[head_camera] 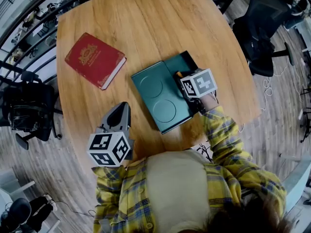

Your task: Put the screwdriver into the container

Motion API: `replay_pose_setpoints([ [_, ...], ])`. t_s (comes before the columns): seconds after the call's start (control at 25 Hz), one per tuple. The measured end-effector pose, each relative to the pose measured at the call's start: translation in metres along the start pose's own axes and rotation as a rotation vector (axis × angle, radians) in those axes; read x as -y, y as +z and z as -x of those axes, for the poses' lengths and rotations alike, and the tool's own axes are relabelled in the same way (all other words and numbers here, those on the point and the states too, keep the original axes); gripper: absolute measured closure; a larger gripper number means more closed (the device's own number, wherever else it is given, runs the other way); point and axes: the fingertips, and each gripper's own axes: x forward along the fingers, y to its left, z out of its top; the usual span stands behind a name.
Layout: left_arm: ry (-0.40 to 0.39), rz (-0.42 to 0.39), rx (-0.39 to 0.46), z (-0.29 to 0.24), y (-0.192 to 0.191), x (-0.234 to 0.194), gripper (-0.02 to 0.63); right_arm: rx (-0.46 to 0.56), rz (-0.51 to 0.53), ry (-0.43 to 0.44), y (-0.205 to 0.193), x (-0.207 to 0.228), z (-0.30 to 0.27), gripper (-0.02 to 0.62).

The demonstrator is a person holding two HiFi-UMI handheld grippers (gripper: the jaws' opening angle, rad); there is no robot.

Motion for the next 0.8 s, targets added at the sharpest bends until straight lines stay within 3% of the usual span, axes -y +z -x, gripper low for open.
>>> replay_pose_setpoints([
  [0.8, 0.002, 0.001, -0.004, 0.0020, -0.0032, -0.0015, 0.595, 0.001, 0.050, -0.022, 0.0000, -0.0001, -0.0028, 0.426],
])
